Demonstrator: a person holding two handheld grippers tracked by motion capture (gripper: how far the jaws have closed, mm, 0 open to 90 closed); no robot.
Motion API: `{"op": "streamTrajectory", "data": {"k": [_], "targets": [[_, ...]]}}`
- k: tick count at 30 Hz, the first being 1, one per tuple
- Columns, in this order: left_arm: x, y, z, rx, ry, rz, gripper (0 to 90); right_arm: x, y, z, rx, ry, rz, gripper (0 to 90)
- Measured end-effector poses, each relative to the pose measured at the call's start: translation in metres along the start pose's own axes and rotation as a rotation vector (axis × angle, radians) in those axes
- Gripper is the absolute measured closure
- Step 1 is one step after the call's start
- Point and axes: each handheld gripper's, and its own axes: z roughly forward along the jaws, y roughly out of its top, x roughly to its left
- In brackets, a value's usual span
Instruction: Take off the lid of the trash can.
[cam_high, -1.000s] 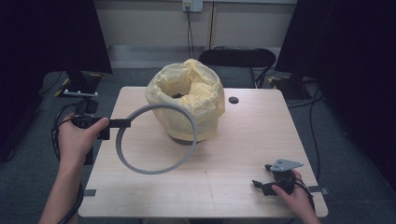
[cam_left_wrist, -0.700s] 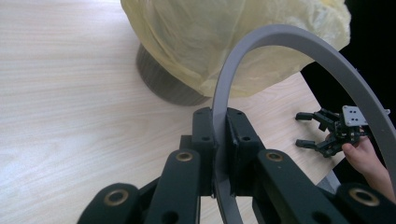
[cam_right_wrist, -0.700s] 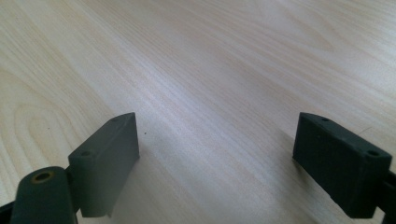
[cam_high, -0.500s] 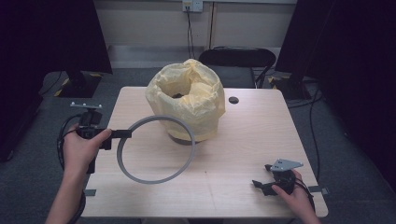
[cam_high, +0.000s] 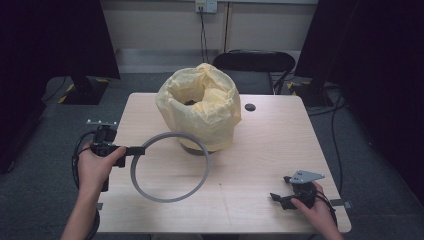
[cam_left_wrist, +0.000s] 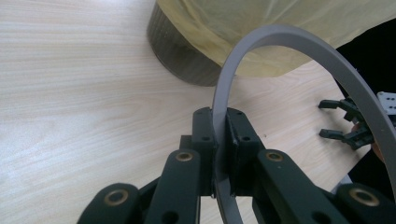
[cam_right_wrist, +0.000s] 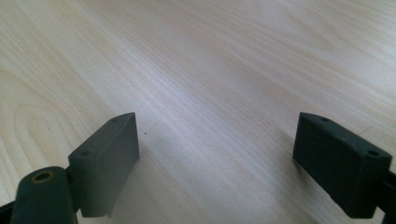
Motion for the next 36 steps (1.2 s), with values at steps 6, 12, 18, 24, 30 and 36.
{"op": "streamTrajectory", "data": {"k": [6, 12, 18, 24, 30, 36], "targets": [[0.006, -0.008, 0.01, 0.008, 0.008, -0.013, 83.6, 0.0, 0.0, 0.0, 0.0, 0.0, 0.0, 13.5], [0.014, -0.015, 0.017, 0.005, 0.015, -0.022, 83.5, 0.0, 0.0, 0.0, 0.0, 0.0, 0.0, 13.5], [0.019, -0.021, 0.022, 0.007, 0.029, -0.032, 83.6, 0.0, 0.0, 0.0, 0.0, 0.0, 0.0, 13.5], [0.024, -0.026, 0.027, 0.015, 0.055, -0.038, 83.5, 0.0, 0.0, 0.0, 0.0, 0.0, 0.0, 13.5], [0.029, -0.033, 0.035, 0.002, 0.067, -0.052, 83.5, 0.0, 0.0, 0.0, 0.0, 0.0, 0.0, 13.5], [0.034, -0.04, 0.043, 0.009, 0.089, -0.051, 83.6, 0.0, 0.0, 0.0, 0.0, 0.0, 0.0, 13.5]]}}
